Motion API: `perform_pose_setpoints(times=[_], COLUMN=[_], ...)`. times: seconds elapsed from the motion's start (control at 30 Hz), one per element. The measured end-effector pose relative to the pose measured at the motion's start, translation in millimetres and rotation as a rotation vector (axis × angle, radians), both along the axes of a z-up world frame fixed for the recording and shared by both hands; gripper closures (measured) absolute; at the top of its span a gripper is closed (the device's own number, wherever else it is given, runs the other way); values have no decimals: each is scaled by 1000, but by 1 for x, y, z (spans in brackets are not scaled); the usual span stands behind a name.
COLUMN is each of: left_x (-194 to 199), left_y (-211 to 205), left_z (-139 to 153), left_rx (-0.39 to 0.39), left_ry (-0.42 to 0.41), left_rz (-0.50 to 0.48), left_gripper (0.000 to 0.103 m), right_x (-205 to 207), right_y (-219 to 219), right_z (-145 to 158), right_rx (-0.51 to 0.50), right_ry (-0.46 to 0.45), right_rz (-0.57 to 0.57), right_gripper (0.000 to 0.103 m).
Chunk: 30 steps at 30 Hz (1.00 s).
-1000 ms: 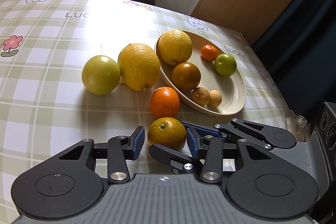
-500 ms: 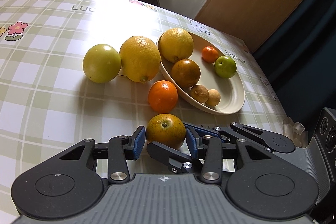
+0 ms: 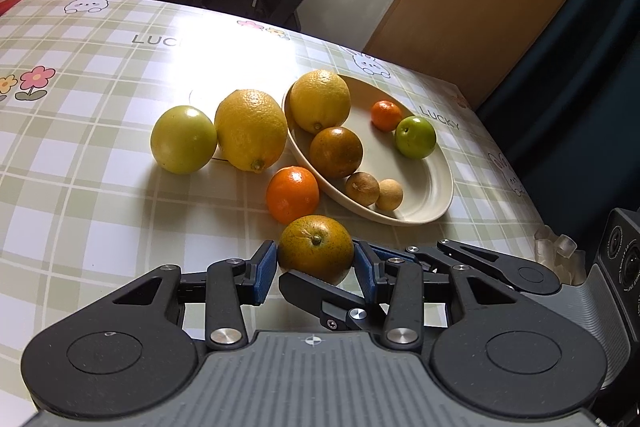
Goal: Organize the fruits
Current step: 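Carry the dark orange over the plate and open the right gripper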
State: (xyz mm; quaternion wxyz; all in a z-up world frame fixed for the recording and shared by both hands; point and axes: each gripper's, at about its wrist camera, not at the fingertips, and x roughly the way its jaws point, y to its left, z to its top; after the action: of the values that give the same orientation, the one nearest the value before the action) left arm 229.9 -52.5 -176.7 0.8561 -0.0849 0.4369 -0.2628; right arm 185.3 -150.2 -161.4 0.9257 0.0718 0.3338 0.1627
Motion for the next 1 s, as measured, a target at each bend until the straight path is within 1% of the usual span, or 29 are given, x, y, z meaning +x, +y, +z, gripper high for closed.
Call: perform_pose_setpoints(times=[0.23,0.4,0.53,0.63,0.73,0.8,1.0], left_x=[2,17,28,38,49,56,82], left_y=[-17,-39,-58,-71,-81,-88,-101], left_z=[33,59,82,91,89,83,48], left_rx=[17,-3,-17,-22,-23,-18,19], left_ry=[-94,-153,-217,-246,-247,-232,-135], left_rz=[-20,-42,-60,-75,-90,-101,-120], left_gripper=[58,58,58,58,58,58,58], right_x=[0,7,16,23,32,39,55], right_y=[-16,-38,-56,-68,-79,-84,-103], right_z=[26,50,71,80,79,73,40], right_rx=[16,42,54,59,65,68,99], right_ry=[-91,-153,-214,-243,-244,-228,-129], right_rz=[-53,-118,-155,-177,-198,-209,-227], right_gripper=[57,57,57,57,57,57,57])
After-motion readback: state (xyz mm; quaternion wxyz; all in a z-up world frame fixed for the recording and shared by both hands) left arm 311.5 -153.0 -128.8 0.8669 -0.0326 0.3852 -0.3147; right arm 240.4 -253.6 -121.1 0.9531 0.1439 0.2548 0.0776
